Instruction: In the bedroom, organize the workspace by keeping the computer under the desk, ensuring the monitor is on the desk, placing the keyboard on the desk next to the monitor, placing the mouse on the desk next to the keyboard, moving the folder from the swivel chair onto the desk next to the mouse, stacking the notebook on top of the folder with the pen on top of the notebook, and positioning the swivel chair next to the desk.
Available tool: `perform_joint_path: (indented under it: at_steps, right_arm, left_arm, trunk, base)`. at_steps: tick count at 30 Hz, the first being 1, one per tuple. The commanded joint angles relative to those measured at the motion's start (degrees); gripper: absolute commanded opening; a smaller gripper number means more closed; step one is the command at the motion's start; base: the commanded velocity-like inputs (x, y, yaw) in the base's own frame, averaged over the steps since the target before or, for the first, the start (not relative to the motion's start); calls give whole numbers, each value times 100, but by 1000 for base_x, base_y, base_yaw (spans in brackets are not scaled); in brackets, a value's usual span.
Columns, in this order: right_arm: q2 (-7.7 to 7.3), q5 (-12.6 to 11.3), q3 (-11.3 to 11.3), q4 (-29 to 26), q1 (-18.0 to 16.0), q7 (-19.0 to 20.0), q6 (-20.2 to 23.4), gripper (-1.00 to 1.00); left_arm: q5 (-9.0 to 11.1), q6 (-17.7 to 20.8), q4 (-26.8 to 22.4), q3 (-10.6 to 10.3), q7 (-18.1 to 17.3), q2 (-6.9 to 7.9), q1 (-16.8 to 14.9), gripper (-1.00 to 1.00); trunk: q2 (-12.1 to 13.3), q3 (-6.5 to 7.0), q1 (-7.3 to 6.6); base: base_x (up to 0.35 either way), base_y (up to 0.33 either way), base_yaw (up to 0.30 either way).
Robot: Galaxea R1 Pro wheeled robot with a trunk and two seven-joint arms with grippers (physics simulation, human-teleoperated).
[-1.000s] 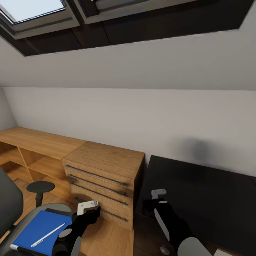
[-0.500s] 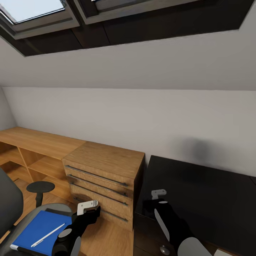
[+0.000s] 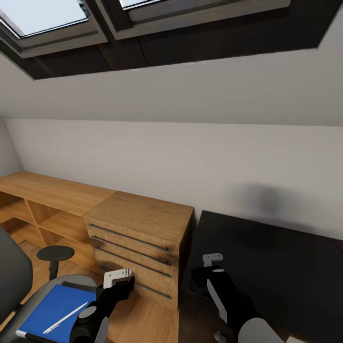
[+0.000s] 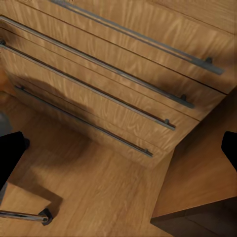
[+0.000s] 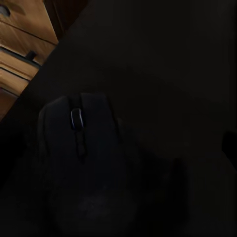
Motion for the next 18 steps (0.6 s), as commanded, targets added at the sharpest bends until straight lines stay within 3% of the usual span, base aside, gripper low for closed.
perform_joint_path:
  at_steps: [1, 8, 13, 15, 18]
  right_arm:
    - [-2, -4, 19, -15, -3, -32, 35, 100]
    - [-16, 5, 31, -597, 5, -50, 55, 100]
    - [-19, 19, 34, -1558, 116, -71, 142, 100]
    - [-20, 16, 30, -2360, 473, -82, 295, 100]
    - [-24, 15, 29, -2836, 713, -85, 359, 100]
  left_arm:
    - [43, 28, -8, -3, 36, -1, -3, 100]
    - [42, 28, -8, -3, 36, -1, -3, 100]
    - [43, 22, -8, 0, 36, 3, -3, 100]
    - [48, 25, -8, 3, 36, 5, -3, 100]
    - [49, 27, -11, 3, 36, 6, -3, 100]
  trunk:
    - [37, 11, -22]
    - [318, 137, -176]
    - [519, 227, -286]
    - [559, 245, -308]
    - [559, 245, -308]
  base:
    - [0, 0, 0]
    - [0, 0, 0]
    - [0, 0, 0]
    - [0, 0, 0]
    - [0, 0, 0]
